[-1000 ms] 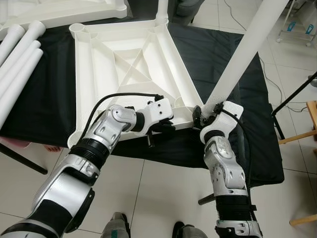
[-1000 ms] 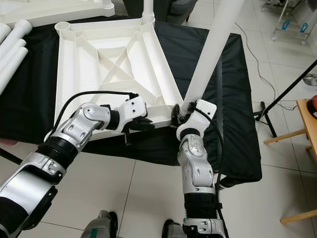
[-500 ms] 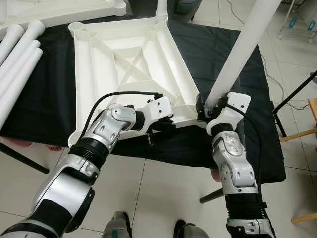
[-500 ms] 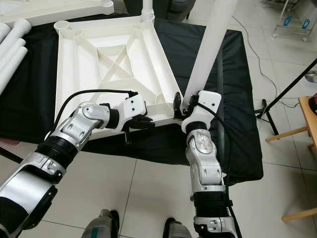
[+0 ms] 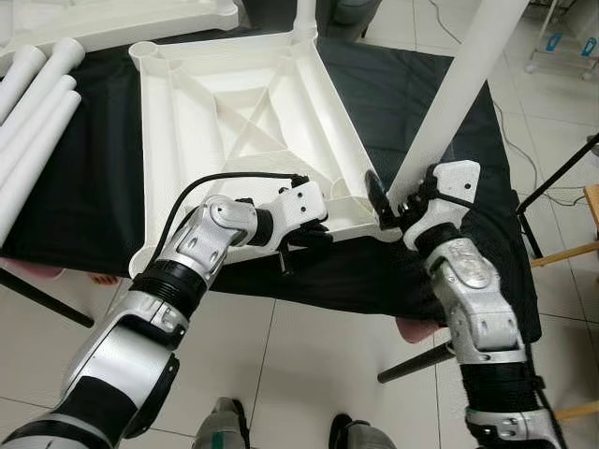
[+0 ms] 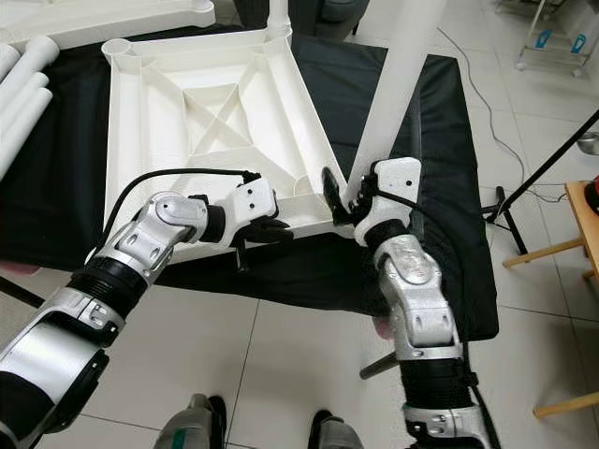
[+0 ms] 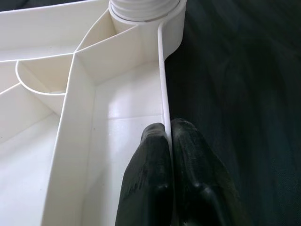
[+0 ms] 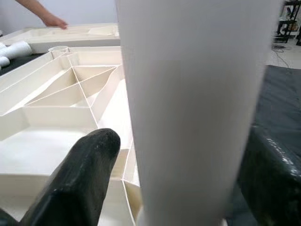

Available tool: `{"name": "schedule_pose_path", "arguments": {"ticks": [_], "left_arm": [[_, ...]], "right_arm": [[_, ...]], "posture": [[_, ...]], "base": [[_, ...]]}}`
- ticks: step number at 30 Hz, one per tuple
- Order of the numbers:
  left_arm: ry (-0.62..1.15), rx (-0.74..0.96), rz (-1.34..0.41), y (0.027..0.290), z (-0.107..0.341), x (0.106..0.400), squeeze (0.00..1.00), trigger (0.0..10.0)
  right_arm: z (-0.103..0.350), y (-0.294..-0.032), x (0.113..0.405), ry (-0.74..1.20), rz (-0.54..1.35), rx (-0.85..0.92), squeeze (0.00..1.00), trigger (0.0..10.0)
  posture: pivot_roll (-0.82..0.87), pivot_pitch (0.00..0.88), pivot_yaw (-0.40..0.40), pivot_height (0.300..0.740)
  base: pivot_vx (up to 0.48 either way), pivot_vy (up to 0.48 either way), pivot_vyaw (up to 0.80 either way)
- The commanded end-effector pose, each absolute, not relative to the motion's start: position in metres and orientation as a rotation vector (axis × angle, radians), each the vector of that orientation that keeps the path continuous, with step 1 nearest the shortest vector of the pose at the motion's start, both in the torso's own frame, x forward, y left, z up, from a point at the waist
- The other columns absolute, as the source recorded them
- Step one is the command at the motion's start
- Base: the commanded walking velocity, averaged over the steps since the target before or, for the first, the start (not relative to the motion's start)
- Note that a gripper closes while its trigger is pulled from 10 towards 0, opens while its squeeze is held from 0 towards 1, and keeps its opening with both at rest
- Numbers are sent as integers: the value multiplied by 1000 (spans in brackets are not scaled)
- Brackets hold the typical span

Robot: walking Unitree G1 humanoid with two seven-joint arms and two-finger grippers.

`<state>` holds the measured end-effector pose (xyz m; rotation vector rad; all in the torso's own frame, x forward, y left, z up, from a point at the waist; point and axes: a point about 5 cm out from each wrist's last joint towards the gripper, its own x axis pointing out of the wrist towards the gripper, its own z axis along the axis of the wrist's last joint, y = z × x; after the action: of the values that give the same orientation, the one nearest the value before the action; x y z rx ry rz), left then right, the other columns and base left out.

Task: Building children table

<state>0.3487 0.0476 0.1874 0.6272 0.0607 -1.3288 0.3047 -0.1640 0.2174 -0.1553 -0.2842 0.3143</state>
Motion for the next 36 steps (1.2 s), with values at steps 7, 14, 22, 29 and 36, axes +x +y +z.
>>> {"name": "schedule_pose_path", "arguments": {"ticks": [7, 14, 22, 29, 36], "left_arm": [[-24, 568, -1367, 41, 189, 343, 0, 0], [-21, 570, -1367, 43, 189, 343, 0, 0], [-18, 570, -1366, 44, 189, 343, 0, 0], [-15, 570, -1364, 44, 189, 343, 0, 0], [-14, 567, -1374, 44, 188, 342, 0, 0]], "right_arm": [[222, -181, 308, -259, 370, -218, 0, 10000], [224, -183, 313, -235, 463, -257, 0, 10000], [222, -176, 314, -174, 632, -251, 0, 10000], [221, -176, 317, -156, 669, -254, 0, 10000], [220, -181, 324, -142, 673, -277, 0, 0]], "posture": [[151, 204, -4, 740], [154, 206, -2, 740], [162, 209, -3, 740], [162, 209, -3, 740], [162, 209, -3, 740]], "base": [[0, 0, 0], [0, 0, 0], [0, 0, 0], [0, 0, 0], [0, 0, 0]]}}
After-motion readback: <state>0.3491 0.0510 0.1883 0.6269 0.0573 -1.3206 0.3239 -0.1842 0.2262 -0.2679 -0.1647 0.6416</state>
